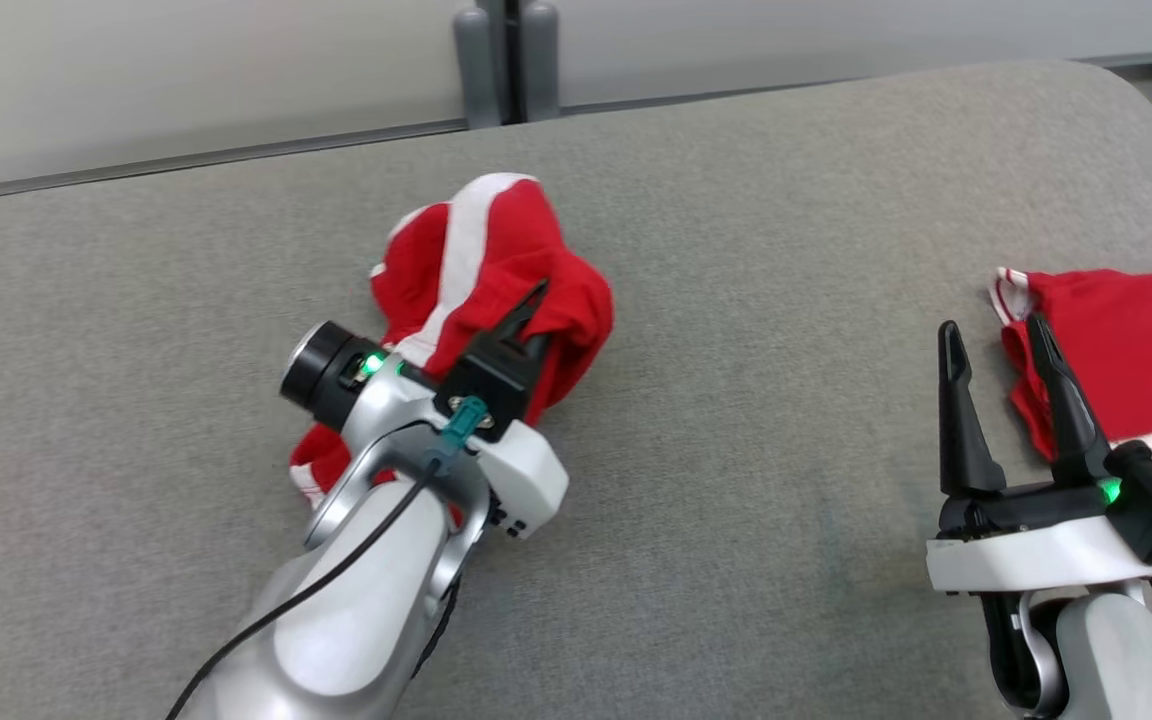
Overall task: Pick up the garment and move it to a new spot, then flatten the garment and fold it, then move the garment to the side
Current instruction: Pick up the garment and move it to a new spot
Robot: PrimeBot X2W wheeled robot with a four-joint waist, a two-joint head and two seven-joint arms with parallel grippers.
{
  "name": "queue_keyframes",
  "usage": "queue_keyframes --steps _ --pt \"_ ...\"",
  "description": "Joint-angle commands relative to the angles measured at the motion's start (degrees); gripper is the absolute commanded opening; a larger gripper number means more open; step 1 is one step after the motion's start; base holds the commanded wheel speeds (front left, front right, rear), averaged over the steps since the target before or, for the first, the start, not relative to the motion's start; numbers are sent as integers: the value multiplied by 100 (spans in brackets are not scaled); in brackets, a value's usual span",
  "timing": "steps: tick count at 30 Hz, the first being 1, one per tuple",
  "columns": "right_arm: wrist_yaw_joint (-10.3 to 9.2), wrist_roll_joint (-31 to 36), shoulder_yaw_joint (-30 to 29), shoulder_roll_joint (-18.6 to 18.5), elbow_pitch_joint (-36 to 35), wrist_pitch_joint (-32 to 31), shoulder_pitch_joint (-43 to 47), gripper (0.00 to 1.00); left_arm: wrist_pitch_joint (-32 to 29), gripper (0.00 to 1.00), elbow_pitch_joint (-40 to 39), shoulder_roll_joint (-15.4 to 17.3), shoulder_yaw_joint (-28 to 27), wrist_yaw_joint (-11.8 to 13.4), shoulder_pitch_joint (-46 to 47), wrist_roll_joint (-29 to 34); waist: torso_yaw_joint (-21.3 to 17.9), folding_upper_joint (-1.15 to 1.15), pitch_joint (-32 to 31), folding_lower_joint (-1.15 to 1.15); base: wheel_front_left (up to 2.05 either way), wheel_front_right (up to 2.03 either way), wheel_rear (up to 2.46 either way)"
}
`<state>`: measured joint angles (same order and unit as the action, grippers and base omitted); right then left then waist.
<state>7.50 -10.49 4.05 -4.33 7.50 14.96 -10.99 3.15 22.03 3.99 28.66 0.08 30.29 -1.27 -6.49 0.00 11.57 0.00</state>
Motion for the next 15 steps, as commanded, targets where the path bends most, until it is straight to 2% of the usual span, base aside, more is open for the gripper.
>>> queue_keyframes --steps 1,4,5,6,9,15 --pt "-3 -11 -17 9 -27 32 -96 100 85 0 78 -38 127 87 224 -32 -199 0 139 0 0 0 0" --pt "-3 -45 -11 36 -3 32 -141 100 243 0 210 -87 393 249 470 -213 -348 0 195 0 0 0 0" --pt "-3 -47 4 44 5 32 -164 100 289 61 224 -98 536 301 541 -337 -389 0 207 0 0 0 0" --pt "-3 -53 14 53 12 32 -175 100 290 100 260 -101 697 331 596 -438 -424 0 218 0 0 0 0" --pt "-3 -58 -18 66 31 33 -185 100 254 100 368 -87 1146 417 760 -782 -468 0 245 0 0 0 0" --pt "-3 -35 -128 84 24 33 -168 100 308 100 570 -90 1553 577 939 -1173 -364 0 244 0 0 0 0"
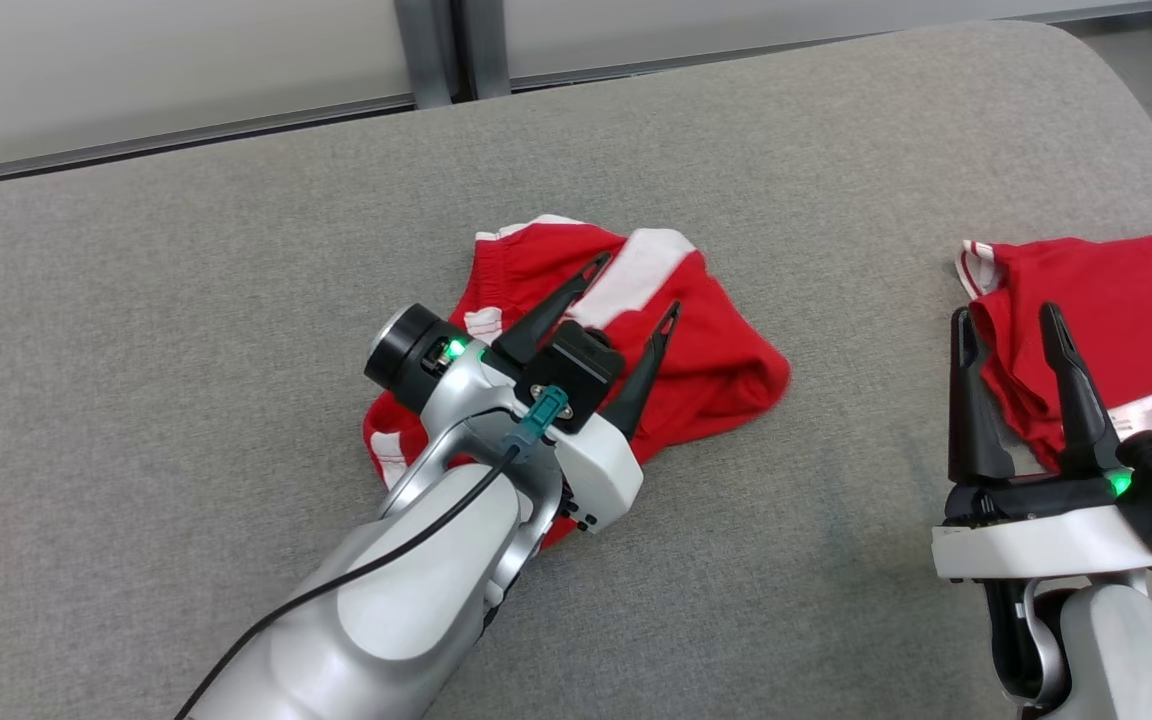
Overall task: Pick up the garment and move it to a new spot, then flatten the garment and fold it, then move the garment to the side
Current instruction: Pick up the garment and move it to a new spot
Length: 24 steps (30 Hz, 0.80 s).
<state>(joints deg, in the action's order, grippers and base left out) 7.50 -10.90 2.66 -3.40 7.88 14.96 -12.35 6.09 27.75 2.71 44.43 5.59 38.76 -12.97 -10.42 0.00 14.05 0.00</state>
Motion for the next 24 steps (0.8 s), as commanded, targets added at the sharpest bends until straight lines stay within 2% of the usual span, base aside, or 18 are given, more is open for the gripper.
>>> queue_keyframes --steps 1,6,12,15,19,24 --pt "-3 18 10 -3 -19 33 -27 100 58 100 43 40 -13 64 123 -46 74 0 -13 0 0 0 0" --pt "-3 57 -28 -11 -58 33 9 100 372 100 242 49 -187 262 255 -215 362 0 -107 0 0 0 0" --pt "-3 102 11 -106 -73 33 131 100 803 100 63 384 -765 459 -42 -514 755 0 -308 0 0 0 0" --pt "-3 131 71 -186 -44 33 262 100 906 100 -337 659 -1155 445 -529 -727 1020 0 -466 0 0 0 0" --pt "-3 101 146 -239 0 33 416 100 910 100 -997 836 -1580 448 -1266 -701 1235 0 -603 0 0 0 0" --pt "-3 80 221 -231 57 33 573 100 912 100 -1652 739 -2139 360 -2258 -584 1371 0 -717 0 0 0 0"
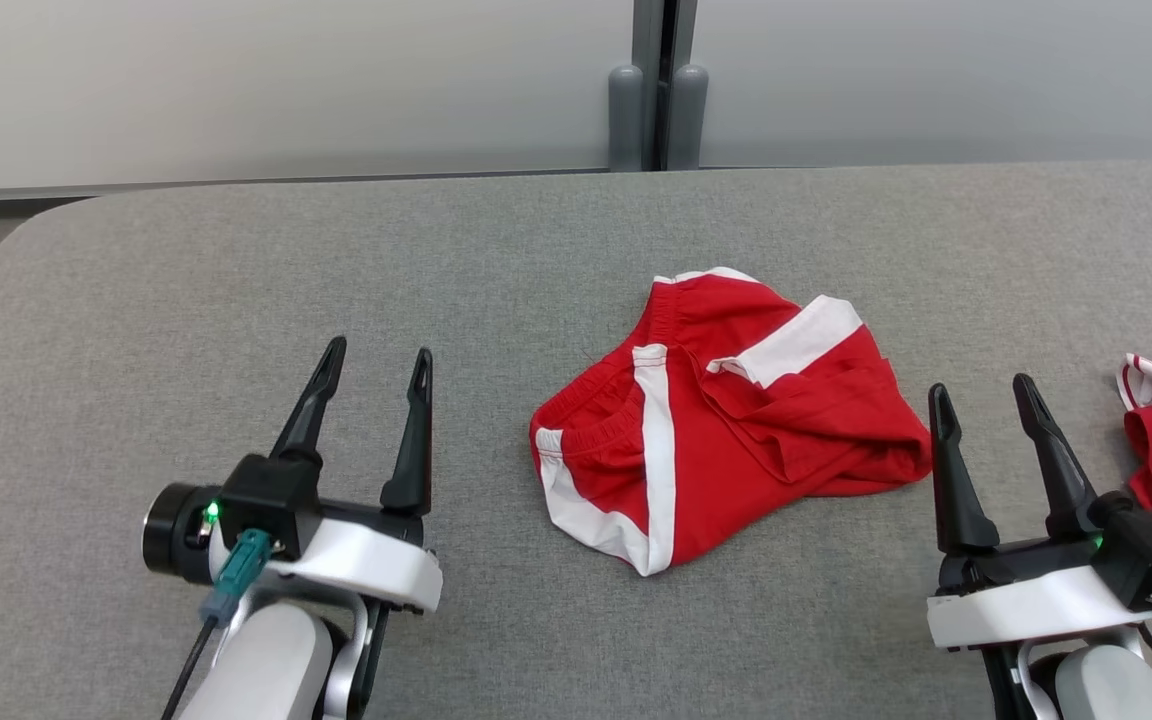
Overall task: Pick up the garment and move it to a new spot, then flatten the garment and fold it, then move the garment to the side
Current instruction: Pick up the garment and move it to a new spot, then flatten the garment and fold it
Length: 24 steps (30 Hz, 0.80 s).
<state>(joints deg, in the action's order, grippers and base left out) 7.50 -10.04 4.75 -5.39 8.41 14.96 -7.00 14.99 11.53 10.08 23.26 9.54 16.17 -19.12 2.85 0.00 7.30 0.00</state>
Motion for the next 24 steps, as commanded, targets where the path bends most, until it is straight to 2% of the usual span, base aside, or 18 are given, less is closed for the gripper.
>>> queue_keyframes --steps 1,6,11,18,24 --pt "-3 -12 22 -28 15 33 65 100 23 100 -111 -49 -127 -60 -172 85 59 0 -60 0 0 0 0" --pt "-3 -40 52 0 62 33 139 100 23 100 -318 -358 -596 -262 -756 302 97 0 -150 0 0 0 0" --pt "-3 -45 61 4 94 33 181 100 24 100 -342 -562 -873 -525 -932 516 133 0 -182 0 0 0 0" --pt "-3 -18 116 -23 129 33 123 100 24 100 -257 -657 -1055 -736 -890 695 184 0 -170 0 0 0 0" --pt "-3 23 577 -219 561 -32 -229 100 24 100 -98 -703 -1014 -837 -857 756 306 0 -7 0 0 0 0"
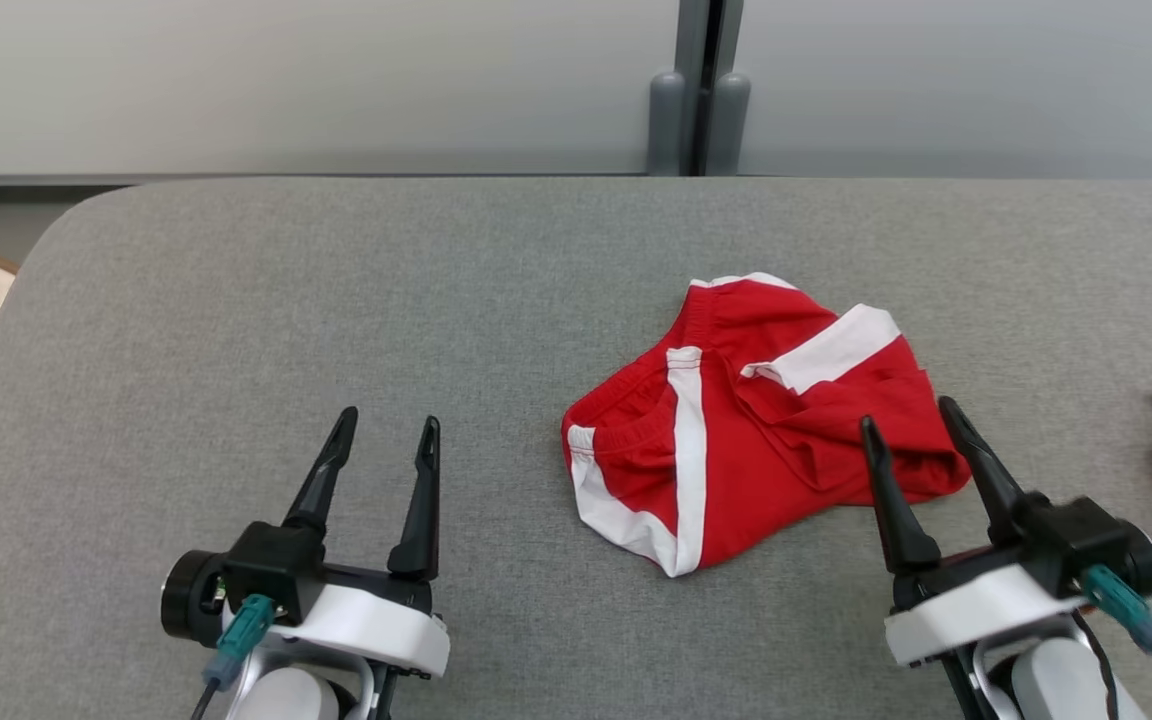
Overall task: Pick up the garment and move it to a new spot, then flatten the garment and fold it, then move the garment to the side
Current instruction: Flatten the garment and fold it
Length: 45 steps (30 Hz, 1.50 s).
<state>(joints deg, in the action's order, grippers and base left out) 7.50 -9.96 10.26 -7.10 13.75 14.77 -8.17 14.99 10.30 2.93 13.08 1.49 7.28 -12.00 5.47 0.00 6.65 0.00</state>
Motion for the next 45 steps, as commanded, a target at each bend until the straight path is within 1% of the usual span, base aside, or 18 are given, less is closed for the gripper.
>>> queue_keyframes --steps 1,8,15,16,17,21,26,30,34,35,37,40,41,42,45 --pt "-3 34 122 -137 149 -73 -215 100 24 100 67 11 31 -36 61 43 81 0 108 0 0 0 0" --pt "-3 -15 661 -573 937 -408 -1022 100 25 100 150 7 363 56 326 -190 407 0 524 0 0 0 0" --pt "-3 -147 1045 -819 1639 -540 -1643 100 25 100 195 6 538 131 509 -317 692 0 782 0 0 0 0" --pt "-3 -242 1066 -811 1734 -575 -1694 48 25 100 201 7 560 144 524 -333 723 0 797 0 0 0 0" --pt "-3 -255 1094 -827 1804 -547 -1762 0 25 100 204 7 575 156 526 -336 743 0 804 0 0 0 0" --pt "-3 -352 1076 -851 2038 -444 -1896 0 25 100 209 5 592 184 496 -356 755 0 804 0 0 0 0" --pt "-3 -478 839 -910 2153 -254 -1929 0 25 100 265 7 551 190 443 -304 616 0 656 0 0 0 0" --pt "-3 -779 393 -994 2141 -193 -1824 0 25 100 286 8 517 144 400 -264 441 0 502 0 0 0 0" --pt "-3 -1051 -127 -1203 2201 -302 -1783 0 25 100 295 7 526 115 395 -238 285 0 421 0 0 0 0" --pt "-3 -1051 -127 -1203 2201 -302 -1783 0 25 100 295 7 526 115 395 -238 285 0 421 0 0 0 0" --pt "-3 -1224 -403 -1294 2291 -389 -1835 0 25 100 293 7 540 114 421 -229 233 0 435 0 0 0 0" --pt "-3 -1289 -677 -1515 2478 -503 -2008 0 25 100 283 8 550 88 487 -217 187 0 510 0 0 0 0" --pt "-3 -1295 -756 -1570 2578 -547 -2068 36 25 100 275 7 550 87 506 -217 172 0 544 0 0 0 0" --pt "-3 -1299 -855 -1623 2708 -615 -2129 100 25 100 272 8 547 84 522 -206 160 0 586 0 0 0 0" --pt "-3 -1110 -971 -1763 3075 -744 -2318 100 25 100 272 7 541 81 560 -184 143 0 677 0 0 0 0"
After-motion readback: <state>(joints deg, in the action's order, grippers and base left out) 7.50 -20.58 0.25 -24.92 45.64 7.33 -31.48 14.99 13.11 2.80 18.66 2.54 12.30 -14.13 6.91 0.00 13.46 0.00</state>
